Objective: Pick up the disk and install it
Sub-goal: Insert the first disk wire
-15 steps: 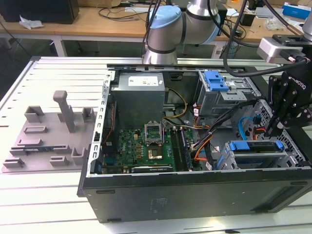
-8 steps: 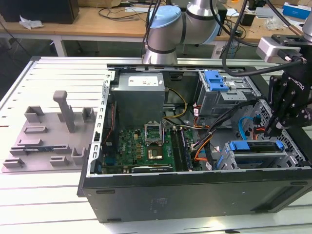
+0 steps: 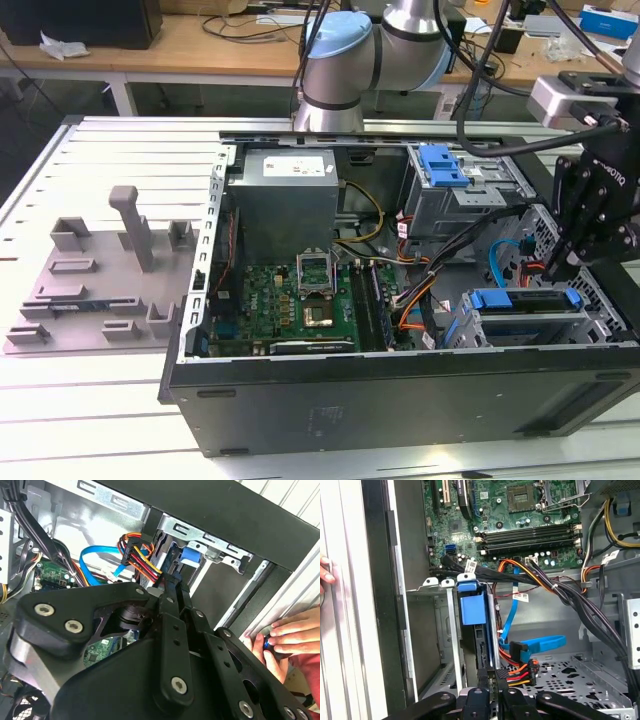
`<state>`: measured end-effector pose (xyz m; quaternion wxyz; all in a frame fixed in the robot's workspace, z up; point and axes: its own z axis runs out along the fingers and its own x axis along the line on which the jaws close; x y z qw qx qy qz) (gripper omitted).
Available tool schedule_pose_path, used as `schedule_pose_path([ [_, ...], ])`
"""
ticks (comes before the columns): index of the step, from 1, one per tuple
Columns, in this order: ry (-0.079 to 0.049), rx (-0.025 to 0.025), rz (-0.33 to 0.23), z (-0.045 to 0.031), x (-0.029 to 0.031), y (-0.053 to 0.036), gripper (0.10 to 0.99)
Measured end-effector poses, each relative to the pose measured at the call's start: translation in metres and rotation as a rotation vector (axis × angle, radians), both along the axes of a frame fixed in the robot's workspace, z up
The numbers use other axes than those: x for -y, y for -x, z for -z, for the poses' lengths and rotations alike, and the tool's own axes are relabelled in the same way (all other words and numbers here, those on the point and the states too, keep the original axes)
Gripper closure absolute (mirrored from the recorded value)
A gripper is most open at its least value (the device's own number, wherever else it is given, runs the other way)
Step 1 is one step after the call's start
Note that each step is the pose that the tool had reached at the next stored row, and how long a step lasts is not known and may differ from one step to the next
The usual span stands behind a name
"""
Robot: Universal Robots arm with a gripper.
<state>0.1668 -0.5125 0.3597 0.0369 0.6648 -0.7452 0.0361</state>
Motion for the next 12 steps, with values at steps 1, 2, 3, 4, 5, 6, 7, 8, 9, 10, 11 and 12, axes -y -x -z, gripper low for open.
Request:
schedule_pose_path([
  [1, 0.000, 0.0000, 0.000, 0.0000, 0.0001, 0.0000, 0.922],
  [2, 0.000, 0.0000, 0.000, 0.0001, 0.0002, 0.0000, 0.922],
  [3, 0.000, 0.0000, 0.000, 0.0001, 0.0002, 0.0000, 0.922],
  [4, 0.000, 0.0000, 0.000, 0.0001, 0.0004, 0.0000, 0.922],
  [5, 0.000, 0.0000, 0.000, 0.0002, 0.0006, 0.0000, 0.922],
  [6, 0.000, 0.0000, 0.000, 0.0003, 0.0006, 0.0000, 0.922],
  [7, 0.000, 0.0000, 0.000, 0.0004, 0.0006, 0.0000, 0.922],
  [8, 0.000, 0.0000, 0.000, 0.0004, 0.0006, 0.0001, 0.922],
  [9, 0.000, 0.0000, 0.000, 0.0005, 0.0006, 0.0000, 0.922],
  [10, 0.000, 0.0000, 0.000, 0.0005, 0.0006, 0.0000, 0.922],
  [11, 0.000, 0.0000, 0.000, 0.0006, 0.0006, 0.0000, 0.922],
  [12, 0.000, 0.0000, 0.000, 0.0007, 0.0006, 0.0000, 0.922],
])
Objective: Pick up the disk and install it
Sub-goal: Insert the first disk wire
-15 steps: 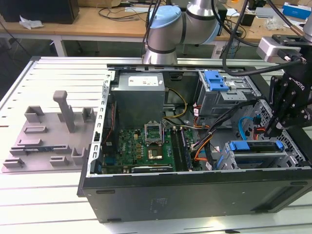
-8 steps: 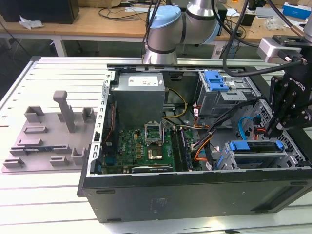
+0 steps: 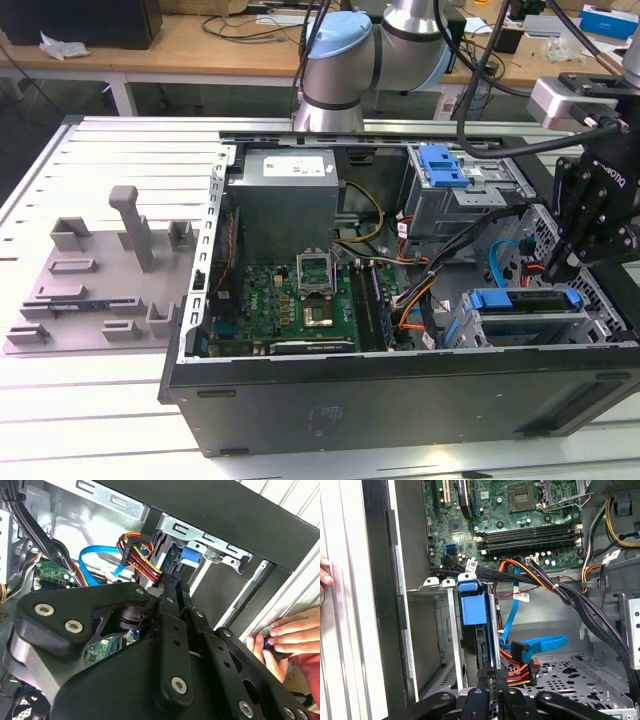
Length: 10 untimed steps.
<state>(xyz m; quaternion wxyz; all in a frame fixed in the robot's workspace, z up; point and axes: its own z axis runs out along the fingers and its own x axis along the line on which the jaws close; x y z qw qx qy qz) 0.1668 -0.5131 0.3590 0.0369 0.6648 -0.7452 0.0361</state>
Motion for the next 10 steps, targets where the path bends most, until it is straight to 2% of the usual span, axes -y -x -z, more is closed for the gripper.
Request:
schedule_pose_path([
  [10, 0.001, 0.0000, 0.000, 0.0022, 0.0003, 0.0000, 0.922],
])
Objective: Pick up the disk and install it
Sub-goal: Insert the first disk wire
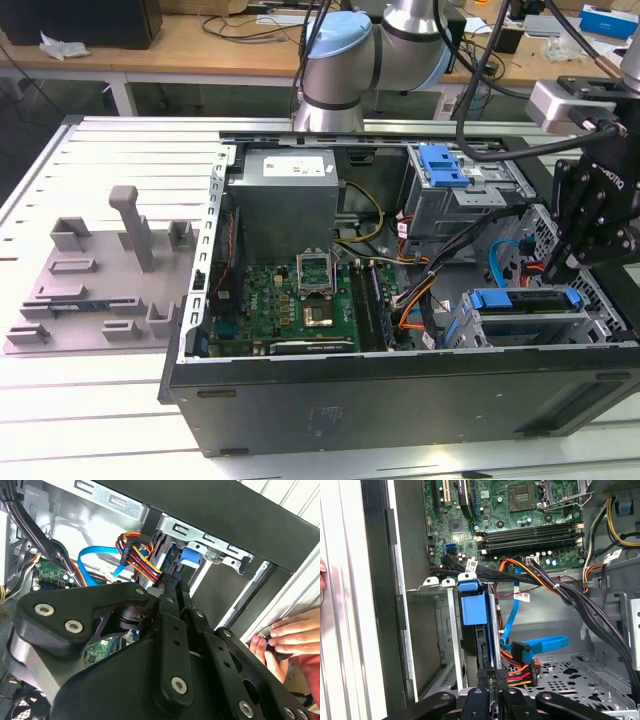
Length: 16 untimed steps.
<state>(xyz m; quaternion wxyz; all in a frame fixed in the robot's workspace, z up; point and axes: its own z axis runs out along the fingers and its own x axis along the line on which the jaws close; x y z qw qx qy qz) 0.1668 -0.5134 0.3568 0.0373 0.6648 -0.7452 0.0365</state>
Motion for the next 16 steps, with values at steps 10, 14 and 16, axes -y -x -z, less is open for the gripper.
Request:
schedule_pose_path([
  [10, 0.000, 0.0000, -0.002, 0.0021, 0.0011, 0.0004, 0.922],
  [14, 0.000, 0.0000, -0.004, 0.0028, 0.0012, 0.0004, 0.922],
  [16, 0.000, 0.0000, -0.005, 0.0030, 0.0013, 0.0005, 0.922],
])
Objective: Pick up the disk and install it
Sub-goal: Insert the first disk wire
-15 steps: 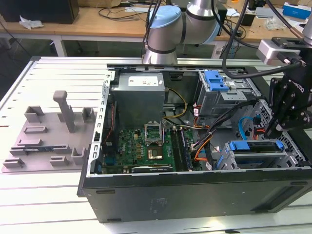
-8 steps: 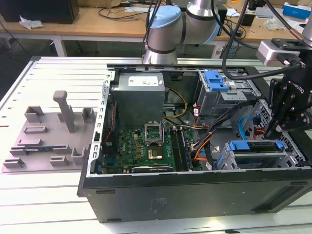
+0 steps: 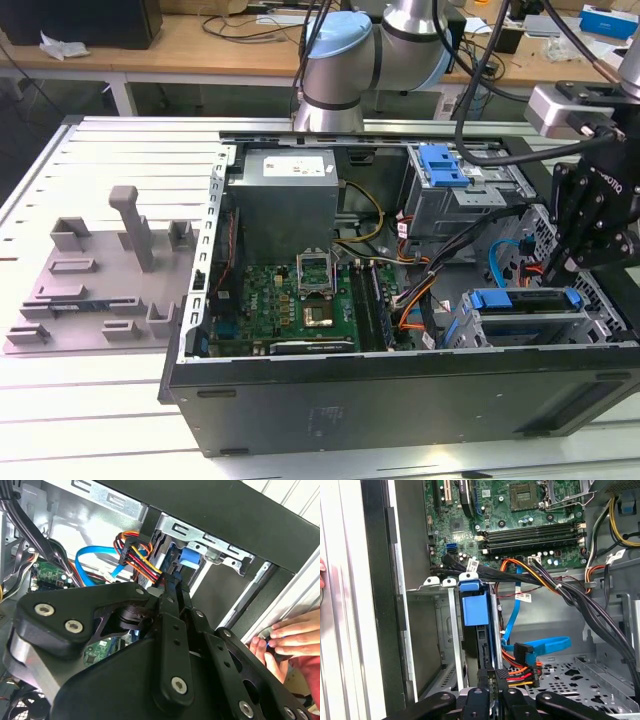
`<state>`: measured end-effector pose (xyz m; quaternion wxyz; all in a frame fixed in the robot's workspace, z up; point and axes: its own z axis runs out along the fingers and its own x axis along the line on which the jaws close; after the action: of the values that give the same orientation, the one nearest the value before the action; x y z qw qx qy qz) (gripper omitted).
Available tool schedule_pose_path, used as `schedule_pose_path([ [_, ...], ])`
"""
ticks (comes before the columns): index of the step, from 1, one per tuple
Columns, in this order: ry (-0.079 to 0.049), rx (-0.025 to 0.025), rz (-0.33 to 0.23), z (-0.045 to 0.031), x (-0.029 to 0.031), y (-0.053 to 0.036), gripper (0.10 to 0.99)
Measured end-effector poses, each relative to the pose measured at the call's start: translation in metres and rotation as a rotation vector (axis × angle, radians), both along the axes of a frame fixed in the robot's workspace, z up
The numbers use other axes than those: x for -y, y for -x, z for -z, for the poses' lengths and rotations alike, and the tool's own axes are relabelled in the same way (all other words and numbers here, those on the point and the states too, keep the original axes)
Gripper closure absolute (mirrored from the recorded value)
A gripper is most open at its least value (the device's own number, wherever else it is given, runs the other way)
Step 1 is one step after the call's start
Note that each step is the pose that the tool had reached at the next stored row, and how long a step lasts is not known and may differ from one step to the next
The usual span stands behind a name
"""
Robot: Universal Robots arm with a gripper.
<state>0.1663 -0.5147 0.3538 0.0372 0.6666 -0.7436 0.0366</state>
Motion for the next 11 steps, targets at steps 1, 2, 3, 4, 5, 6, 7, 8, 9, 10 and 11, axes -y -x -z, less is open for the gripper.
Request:
schedule_pose_path([
  [1, 0.000, 0.0000, 0.000, 0.0001, 0.0000, 0.0000, 0.922],
  [2, 0.000, 0.0000, -0.001, 0.0004, 0.0001, 0.0000, 0.922],
  [3, 0.000, 0.0000, -0.001, 0.0005, 0.0001, 0.0000, 0.922],
  [4, 0.000, 0.0000, -0.002, 0.0008, 0.0001, 0.0000, 0.922],
  [5, 0.000, 0.0000, -0.002, 0.0010, 0.0001, 0.0000, 0.922],
  [6, 0.000, 0.0000, -0.003, 0.0013, 0.0002, 0.0000, 0.922],
  [7, 0.000, 0.0000, -0.003, 0.0017, 0.0002, 0.0000, 0.922],
  [8, 0.000, 0.0000, -0.004, 0.0021, 0.0003, 0.0000, 0.922],
  [9, 0.000, 0.0000, -0.004, 0.0023, 0.0003, 0.0000, 0.922],
  [10, 0.000, 0.0000, -0.004, 0.0026, 0.0003, 0.0000, 0.922],
  [11, 0.000, 0.0000, -0.004, 0.0030, 0.0004, 0.0001, 0.922],
])
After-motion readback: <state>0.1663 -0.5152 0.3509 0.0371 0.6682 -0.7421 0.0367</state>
